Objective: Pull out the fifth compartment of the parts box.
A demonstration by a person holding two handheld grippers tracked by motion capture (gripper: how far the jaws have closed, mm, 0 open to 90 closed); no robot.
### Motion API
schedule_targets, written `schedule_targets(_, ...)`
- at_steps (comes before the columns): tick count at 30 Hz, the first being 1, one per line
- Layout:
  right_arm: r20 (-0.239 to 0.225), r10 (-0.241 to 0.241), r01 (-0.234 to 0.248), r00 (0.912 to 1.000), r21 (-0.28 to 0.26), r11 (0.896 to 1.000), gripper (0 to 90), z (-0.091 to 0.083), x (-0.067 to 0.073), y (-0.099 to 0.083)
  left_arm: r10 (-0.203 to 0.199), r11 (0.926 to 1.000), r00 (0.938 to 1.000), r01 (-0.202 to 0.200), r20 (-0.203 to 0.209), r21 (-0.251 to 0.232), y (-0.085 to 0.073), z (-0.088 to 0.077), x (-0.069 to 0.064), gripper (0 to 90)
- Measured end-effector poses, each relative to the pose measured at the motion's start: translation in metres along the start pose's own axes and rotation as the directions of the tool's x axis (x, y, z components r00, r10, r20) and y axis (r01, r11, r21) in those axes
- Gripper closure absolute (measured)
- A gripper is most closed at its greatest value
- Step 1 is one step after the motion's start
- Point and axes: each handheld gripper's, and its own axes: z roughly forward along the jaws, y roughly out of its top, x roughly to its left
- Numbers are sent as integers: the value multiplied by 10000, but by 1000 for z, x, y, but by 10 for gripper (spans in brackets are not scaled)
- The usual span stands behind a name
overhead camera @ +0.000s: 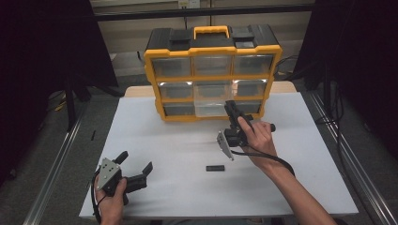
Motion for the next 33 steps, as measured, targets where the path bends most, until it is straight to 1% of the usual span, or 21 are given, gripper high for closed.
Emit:
schedule_targets(3, -32, 267, -267, 9996, -6, 9996, 755, 0, 0, 0, -1, 10000, 10000, 1, 11, 16, 0, 0, 0, 13)
schedule_targets(6, -161, 712, -711, 9973, 62, 9974, 689, 1, 0, -1, -13, 10000, 10000, 13, 9, 1, 0, 0, 1, 13)
schedule_targets(8, -122, 789, -788, 9968, 64, 9969, 669, 1, 1, -1, -14, 10000, 10000, 14, 11, -5, 0, 0, 0, 13)
schedule_targets(9, -157, 911, -909, 9957, 80, 9958, 649, 0, 1, -2, 25, 10000, 10000, -25, 15, 23, 0, 0, 1, 13)
schedule_targets(12, -207, 1287, -1284, 9915, 133, 9916, 620, 0, 2, -3, -27, 10000, 10000, 27, 20, 6, 0, 0, 1, 13)
schedule_targets(14, -263, 1706, -1700, 9850, 227, 9852, 567, 0, 1, -4, -27, 10000, 10000, 27, 10, -13, 0, 0, 1, 13)
schedule_targets(16, -224, 2170, -2163, 9759, 322, 9758, 511, 0, 0, -6, -19, 10000, 10000, 19, -6, -15, 0, 0, 1, 13)
schedule_targets(19, -269, 2942, -2927, 9554, 480, 9550, 424, 0, -2, -9, 20, 10000, 10000, -20, 37, 46, 0, 0, 1, 14)
schedule_targets(21, -378, 3417, -3399, 9391, 470, 9393, 367, 1, -2, -11, 15, 10000, 10000, -15, 35, 35, 0, 0, 1, 14)
schedule_targets(22, -447, 3588, -3566, 9323, 499, 9329, 327, 1, -1, -12, 15, 10000, 10000, -15, 36, 35, 0, 0, 1, 14)
schedule_targets(24, -465, 3801, -3770, 9238, 639, 9240, 270, 0, 1, -15, -15, 10000, 10000, 15, 46, 14, 0, 0, 1, 14)
schedule_targets(27, -535, 4093, -4055, 9108, 702, 9114, 209, -1, 3, -18, -7, 10000, 10000, 7, 53, 20, 0, 0, 0, 14)
schedule_targets(28, -601, 4270, -4227, 9023, 722, 9034, 192, -1, 3, -19, -4, 10000, 10000, 4, 41, 11, 0, 0, 0, 14)
schedule_targets(29, -633, 4472, -4426, 8922, 752, 8936, 177, -1, 2, -20, 14, 10000, 10000, -14, 50, 6, 0, 0, 0, 14)
schedule_targets(30, -665, 4717, -4668, 8793, 766, 8810, 165, -1, 1, -21, 19, 10000, 10000, -20, 45, 4, 0, 0, 0, 14)
schedule_targets(31, -727, 4980, -4925, 8641, 808, 8665, 148, -1, 1, -22, 53, 10000, 10000, -53, 49, 45, 0, -1, 0, 14)
schedule_targets(33, -907, 5550, -5478, 8269, 931, 8314, 130, -2, -1, -25, 28, 10000, 10000, -28, 27, 5, 0, -1, 0, 14)
